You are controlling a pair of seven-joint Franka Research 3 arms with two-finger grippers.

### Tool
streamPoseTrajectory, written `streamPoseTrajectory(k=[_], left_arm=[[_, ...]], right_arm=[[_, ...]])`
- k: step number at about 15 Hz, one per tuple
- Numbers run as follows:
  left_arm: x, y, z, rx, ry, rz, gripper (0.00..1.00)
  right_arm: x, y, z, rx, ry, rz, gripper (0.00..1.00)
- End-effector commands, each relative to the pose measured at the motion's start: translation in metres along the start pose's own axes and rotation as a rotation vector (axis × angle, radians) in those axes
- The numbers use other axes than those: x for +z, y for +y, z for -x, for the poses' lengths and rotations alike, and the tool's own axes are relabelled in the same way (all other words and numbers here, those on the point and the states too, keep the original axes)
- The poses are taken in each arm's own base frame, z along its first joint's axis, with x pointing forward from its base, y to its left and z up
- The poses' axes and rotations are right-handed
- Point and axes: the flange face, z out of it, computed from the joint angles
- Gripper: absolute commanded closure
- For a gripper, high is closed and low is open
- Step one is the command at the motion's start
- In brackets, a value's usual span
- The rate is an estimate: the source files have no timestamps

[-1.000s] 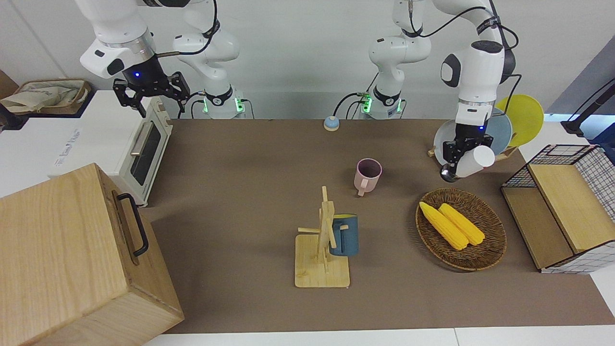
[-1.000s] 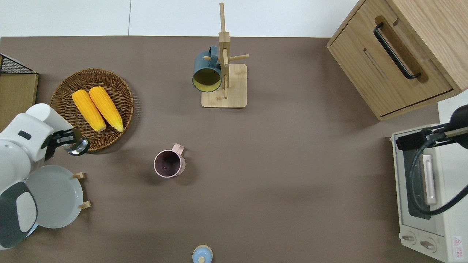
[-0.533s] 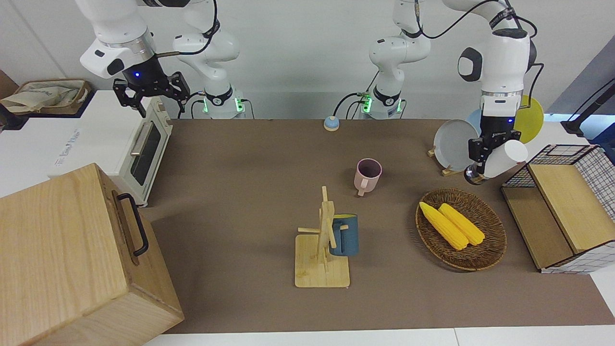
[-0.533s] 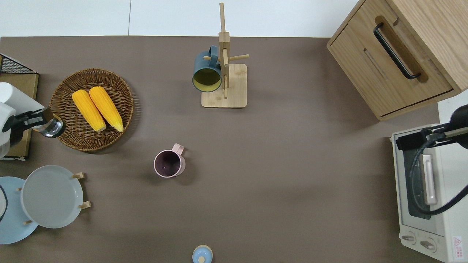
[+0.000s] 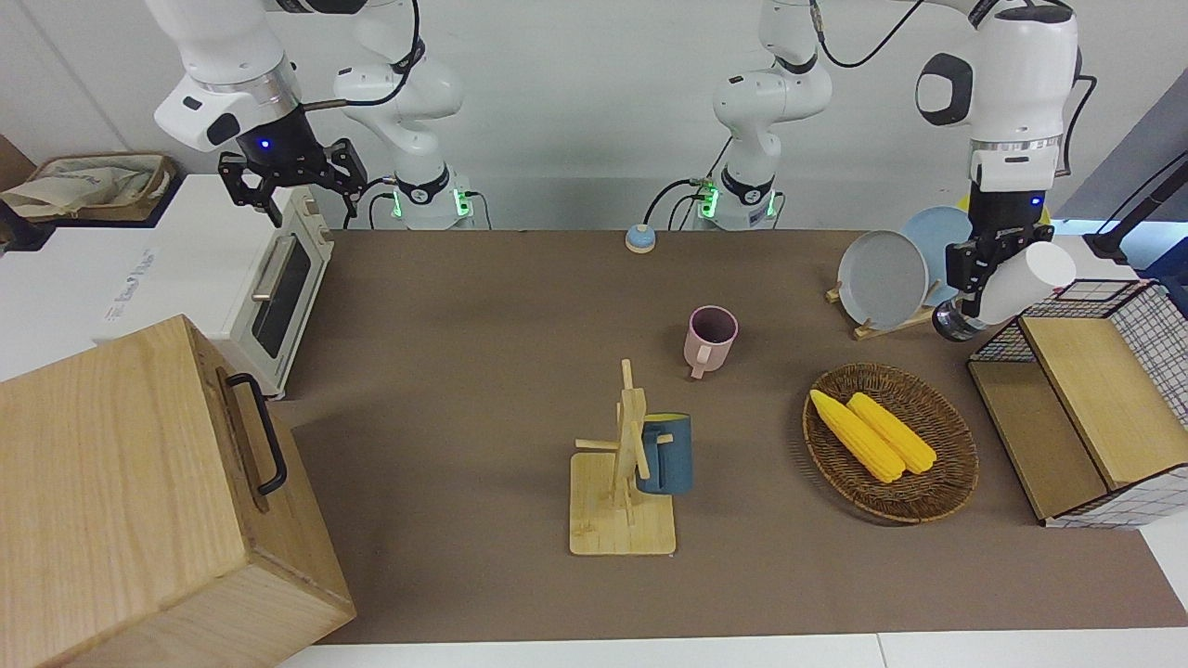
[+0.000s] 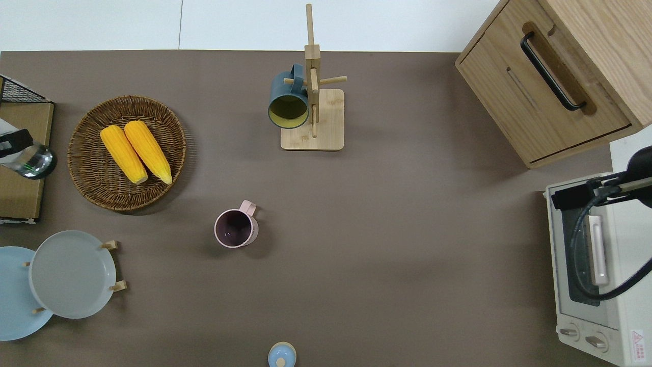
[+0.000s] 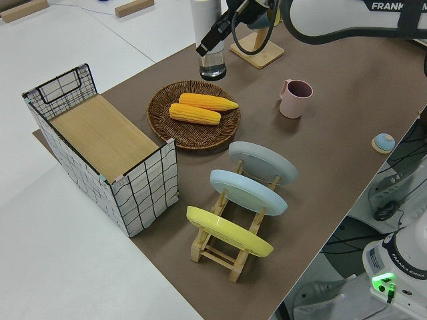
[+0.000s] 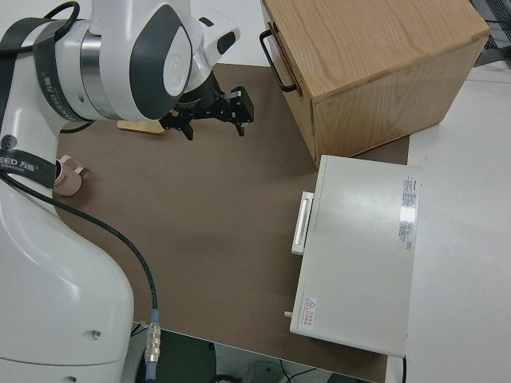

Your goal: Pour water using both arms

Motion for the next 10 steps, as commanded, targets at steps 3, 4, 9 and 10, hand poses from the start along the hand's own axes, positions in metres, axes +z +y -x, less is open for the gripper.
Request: streamPoseTrajectory(k=[3, 4, 9, 10], left_arm=[[-0.031, -0.037, -0.039, 0.031, 0.029, -0.044, 1.0], [-0.034, -0.046, -0.042, 0.033, 0.027, -0.039, 1.0], [-0.038, -0.105, -0.054, 0.053, 0.04, 0.014, 1.0], [-0.038, -0.118, -0.054, 0.064, 0.046, 0.028, 1.0]], right_arm=[[-0.001, -0.001, 0.005, 0.004, 0.002, -0.005, 0.011], [-0.001, -0.001, 0.005, 0.004, 0.002, -0.005, 0.011], [-0.001, -0.001, 0.005, 0.004, 0.002, -0.005, 0.011], [-0.001, -0.001, 0.005, 0.004, 0.002, -0.005, 0.011]])
